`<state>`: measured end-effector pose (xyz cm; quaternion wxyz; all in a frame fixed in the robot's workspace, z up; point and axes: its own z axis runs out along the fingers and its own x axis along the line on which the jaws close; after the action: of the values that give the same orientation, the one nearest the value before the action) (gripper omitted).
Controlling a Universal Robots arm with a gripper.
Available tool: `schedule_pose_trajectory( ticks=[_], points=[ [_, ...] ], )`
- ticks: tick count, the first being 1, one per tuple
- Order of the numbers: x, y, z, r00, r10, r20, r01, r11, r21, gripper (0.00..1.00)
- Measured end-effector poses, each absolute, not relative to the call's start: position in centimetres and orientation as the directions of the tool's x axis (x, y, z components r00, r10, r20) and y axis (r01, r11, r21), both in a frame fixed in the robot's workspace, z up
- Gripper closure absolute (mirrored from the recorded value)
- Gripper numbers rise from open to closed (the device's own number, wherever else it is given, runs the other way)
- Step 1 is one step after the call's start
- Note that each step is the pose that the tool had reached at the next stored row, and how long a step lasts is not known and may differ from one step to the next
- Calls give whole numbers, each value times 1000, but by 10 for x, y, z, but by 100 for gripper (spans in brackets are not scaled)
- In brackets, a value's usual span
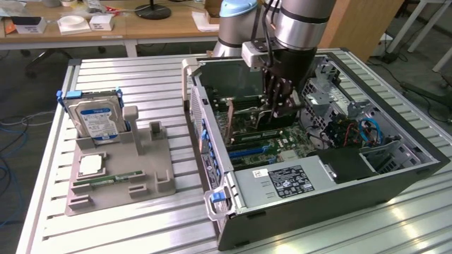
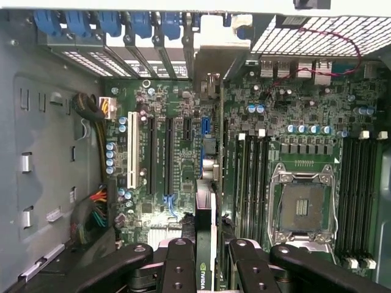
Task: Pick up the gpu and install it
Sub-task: 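Insert the gpu into the slot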
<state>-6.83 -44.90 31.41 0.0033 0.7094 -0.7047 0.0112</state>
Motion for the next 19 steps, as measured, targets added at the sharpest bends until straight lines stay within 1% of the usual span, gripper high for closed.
schedule_pose_trajectory(
  ticks=[10,19],
  points=[
    [-69,-449,303,7,-1000,21,-1000,-7,-13,74],
    [-72,-449,300,7,-1000,20,-1000,-7,-13,74]
  ],
)
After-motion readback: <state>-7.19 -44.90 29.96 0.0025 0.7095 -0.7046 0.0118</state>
